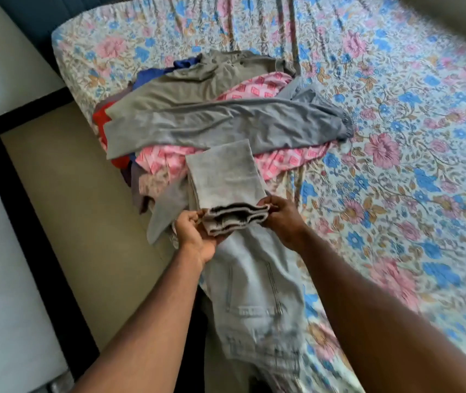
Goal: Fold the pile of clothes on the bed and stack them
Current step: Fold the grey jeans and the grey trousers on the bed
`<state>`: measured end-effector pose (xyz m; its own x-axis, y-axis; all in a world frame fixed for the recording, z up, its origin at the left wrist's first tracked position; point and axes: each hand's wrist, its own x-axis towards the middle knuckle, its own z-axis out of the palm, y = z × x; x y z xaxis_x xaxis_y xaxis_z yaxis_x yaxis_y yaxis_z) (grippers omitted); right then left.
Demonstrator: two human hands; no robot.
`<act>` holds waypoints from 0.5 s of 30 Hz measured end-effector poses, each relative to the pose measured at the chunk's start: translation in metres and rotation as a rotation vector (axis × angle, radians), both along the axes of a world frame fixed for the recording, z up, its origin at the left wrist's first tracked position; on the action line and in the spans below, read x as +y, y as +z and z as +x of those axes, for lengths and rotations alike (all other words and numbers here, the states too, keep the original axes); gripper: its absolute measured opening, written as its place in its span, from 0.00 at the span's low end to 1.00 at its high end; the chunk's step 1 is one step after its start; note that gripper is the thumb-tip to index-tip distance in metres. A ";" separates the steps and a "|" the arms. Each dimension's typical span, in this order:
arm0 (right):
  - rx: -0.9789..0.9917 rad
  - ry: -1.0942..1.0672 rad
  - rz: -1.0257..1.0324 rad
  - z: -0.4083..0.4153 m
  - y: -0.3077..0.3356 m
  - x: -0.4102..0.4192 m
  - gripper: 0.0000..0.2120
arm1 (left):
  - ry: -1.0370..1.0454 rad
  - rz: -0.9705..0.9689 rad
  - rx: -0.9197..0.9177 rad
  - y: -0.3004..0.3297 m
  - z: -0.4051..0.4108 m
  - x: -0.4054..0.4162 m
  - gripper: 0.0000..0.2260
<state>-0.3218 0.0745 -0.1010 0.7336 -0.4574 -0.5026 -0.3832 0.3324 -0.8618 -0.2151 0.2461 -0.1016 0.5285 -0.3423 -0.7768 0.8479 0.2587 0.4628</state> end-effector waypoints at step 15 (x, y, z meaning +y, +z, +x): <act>0.211 -0.023 0.031 -0.175 -0.036 0.088 0.14 | -0.205 0.480 -0.048 -0.051 -0.199 0.083 0.11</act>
